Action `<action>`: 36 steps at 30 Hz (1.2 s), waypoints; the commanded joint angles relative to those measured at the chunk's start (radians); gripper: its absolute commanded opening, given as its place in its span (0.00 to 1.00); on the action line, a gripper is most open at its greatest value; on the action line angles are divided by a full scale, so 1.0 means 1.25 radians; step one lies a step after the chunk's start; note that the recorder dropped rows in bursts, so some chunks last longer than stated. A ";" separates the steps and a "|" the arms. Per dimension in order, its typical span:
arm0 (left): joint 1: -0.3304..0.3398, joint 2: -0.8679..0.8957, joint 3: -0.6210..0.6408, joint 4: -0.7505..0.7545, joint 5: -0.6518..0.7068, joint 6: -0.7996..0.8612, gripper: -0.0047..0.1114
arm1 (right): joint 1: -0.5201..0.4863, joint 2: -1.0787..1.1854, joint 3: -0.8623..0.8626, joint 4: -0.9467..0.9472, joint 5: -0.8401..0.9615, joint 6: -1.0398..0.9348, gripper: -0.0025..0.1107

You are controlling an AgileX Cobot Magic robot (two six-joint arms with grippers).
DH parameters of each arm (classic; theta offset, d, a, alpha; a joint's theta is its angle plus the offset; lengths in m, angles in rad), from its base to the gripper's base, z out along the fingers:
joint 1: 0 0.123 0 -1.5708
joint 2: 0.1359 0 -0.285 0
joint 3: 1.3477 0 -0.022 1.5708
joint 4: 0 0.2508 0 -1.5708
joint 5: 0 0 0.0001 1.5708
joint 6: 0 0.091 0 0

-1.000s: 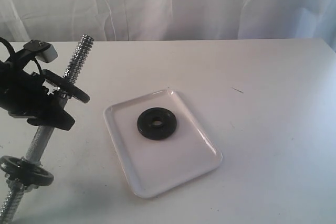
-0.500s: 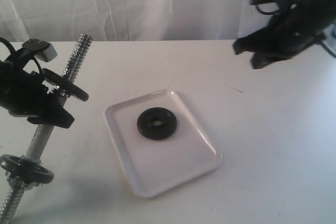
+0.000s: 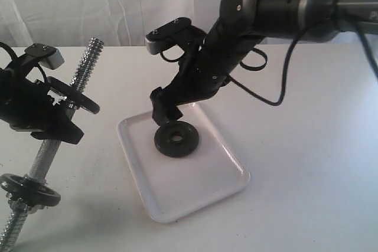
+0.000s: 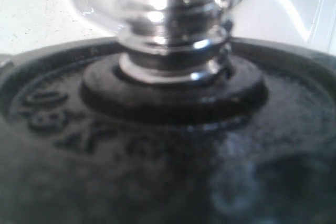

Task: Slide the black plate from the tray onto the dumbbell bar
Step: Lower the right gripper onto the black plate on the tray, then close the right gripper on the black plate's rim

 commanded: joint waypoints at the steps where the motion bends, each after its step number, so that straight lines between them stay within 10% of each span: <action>1: 0.001 -0.045 -0.025 -0.105 0.022 -0.004 0.04 | 0.002 0.062 -0.046 -0.013 -0.001 -0.001 0.95; 36: 0.001 -0.045 -0.025 -0.105 0.019 -0.004 0.04 | 0.002 0.270 -0.132 -0.012 -0.020 0.036 0.95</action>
